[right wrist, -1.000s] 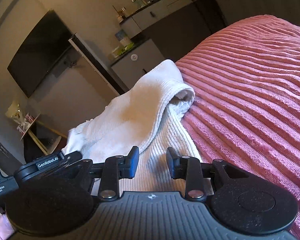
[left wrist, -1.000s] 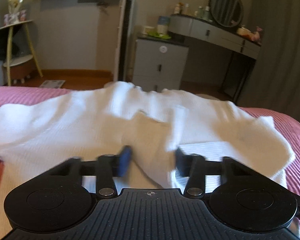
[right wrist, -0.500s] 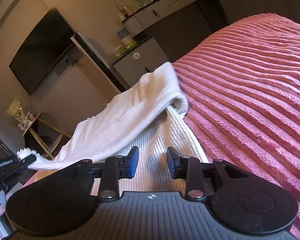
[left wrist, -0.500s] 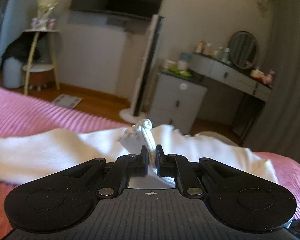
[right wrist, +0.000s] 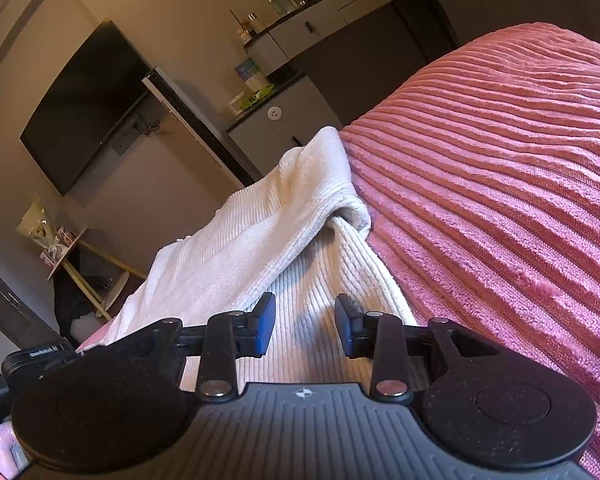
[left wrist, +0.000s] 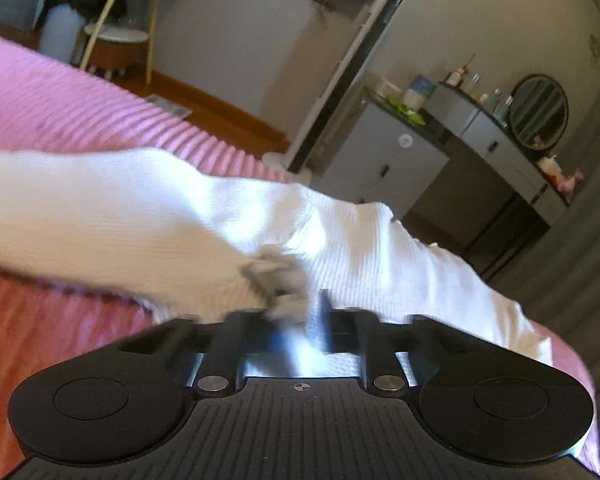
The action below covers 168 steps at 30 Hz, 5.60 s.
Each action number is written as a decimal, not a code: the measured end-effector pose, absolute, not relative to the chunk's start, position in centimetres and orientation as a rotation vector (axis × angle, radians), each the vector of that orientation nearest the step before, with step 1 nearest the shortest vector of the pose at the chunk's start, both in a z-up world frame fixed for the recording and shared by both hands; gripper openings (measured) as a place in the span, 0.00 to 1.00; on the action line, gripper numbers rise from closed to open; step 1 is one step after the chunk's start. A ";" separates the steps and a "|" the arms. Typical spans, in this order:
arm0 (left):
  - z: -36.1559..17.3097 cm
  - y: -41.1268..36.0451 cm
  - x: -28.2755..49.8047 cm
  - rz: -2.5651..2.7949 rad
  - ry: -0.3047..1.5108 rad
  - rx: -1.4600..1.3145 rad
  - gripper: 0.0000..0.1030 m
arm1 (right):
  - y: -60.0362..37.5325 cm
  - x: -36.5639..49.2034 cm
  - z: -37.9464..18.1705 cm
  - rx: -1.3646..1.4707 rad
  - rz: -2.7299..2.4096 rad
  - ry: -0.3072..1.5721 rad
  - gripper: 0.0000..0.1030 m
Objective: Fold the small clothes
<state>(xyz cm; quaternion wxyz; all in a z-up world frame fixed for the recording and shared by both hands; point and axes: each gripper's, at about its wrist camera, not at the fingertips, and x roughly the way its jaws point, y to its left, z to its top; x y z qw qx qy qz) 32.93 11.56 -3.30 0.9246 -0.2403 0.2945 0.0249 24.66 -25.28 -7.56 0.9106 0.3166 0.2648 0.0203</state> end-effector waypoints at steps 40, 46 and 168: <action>-2.9 12.6 31.8 0.152 0.628 -0.315 0.33 | -23.2 24.7 -7.0 0.475 0.043 0.544 0.25; -2.0 18.4 27.3 0.264 0.580 -0.481 0.87 | -23.1 24.7 -7.0 0.477 0.045 0.540 0.25; -4.5 9.8 17.0 0.179 0.706 -0.354 0.85 | -23.3 30.0 -5.6 0.601 0.009 0.595 0.16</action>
